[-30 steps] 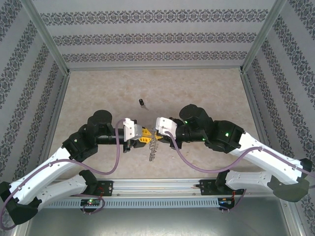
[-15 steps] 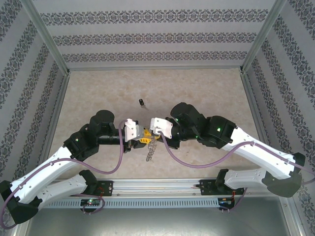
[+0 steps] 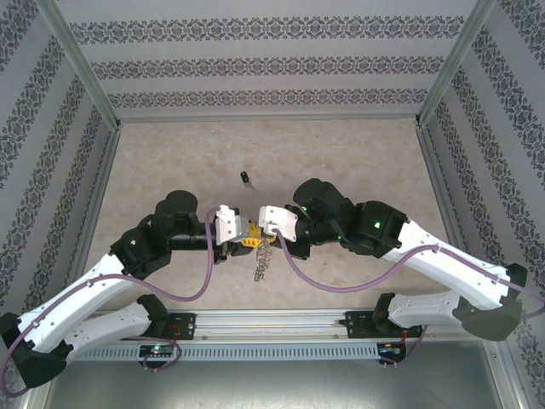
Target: Put the keys on the keyring
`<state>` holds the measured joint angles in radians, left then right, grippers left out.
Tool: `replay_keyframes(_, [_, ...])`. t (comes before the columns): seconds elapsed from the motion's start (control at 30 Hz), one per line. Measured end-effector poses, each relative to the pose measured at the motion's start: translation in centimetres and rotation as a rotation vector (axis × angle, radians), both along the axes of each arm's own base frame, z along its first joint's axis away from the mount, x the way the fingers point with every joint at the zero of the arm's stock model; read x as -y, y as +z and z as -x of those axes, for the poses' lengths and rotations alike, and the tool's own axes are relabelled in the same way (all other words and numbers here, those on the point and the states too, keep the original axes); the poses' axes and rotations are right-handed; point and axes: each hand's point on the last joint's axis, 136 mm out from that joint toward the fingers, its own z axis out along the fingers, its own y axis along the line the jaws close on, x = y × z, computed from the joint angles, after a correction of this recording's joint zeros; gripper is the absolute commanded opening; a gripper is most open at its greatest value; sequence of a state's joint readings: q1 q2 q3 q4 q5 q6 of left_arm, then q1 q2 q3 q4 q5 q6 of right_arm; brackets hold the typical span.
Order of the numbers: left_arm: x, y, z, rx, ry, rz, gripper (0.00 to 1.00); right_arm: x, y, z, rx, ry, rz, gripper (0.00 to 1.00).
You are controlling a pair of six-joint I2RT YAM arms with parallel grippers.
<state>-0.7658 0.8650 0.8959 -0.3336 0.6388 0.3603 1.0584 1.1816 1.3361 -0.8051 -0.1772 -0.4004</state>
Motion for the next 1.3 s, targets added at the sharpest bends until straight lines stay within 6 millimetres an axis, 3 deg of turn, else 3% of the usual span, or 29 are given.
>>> replay_keyframes(0.23, [0.2, 0.4, -0.1, 0.016, -0.004, 0.019, 0.17, -0.5, 0.2, 0.7, -0.009, 0.03, -0.018, 0.0])
replay_keyframes(0.33, [0.3, 0.4, -0.1, 0.013, -0.011, 0.019, 0.0, -0.5, 0.3, 0.6, -0.005, 0.029, -0.024, 0.0])
replay_keyframes(0.43, [0.3, 0.5, 0.0, 0.012, -0.017, 0.022, 0.0, -0.5, 0.4, 0.6, -0.003, 0.029, -0.028, 0.01])
replay_keyframes(0.53, [0.4, 0.5, 0.2, 0.01, -0.023, 0.024, 0.0, -0.4, 0.4, 0.7, 0.001, 0.03, -0.035, 0.17])
replay_keyframes(0.63, [0.4, 0.5, 0.2, -0.004, -0.021, 0.039, 0.0, -0.4, 0.5, 0.8, 0.009, 0.032, -0.059, 0.24])
replay_keyframes(1.07, [0.8, 2.8, 1.1, -0.062, -0.035, 0.287, 0.0, 1.4, 2.7, 2.4, 0.015, -0.003, -0.3, 0.23])
replay_keyframes(1.3, [0.8, 4.5, 1.2, -0.065, -0.049, 0.391, 0.0, 0.9, 4.1, 2.6, 0.002, 0.004, -0.383, 0.23])
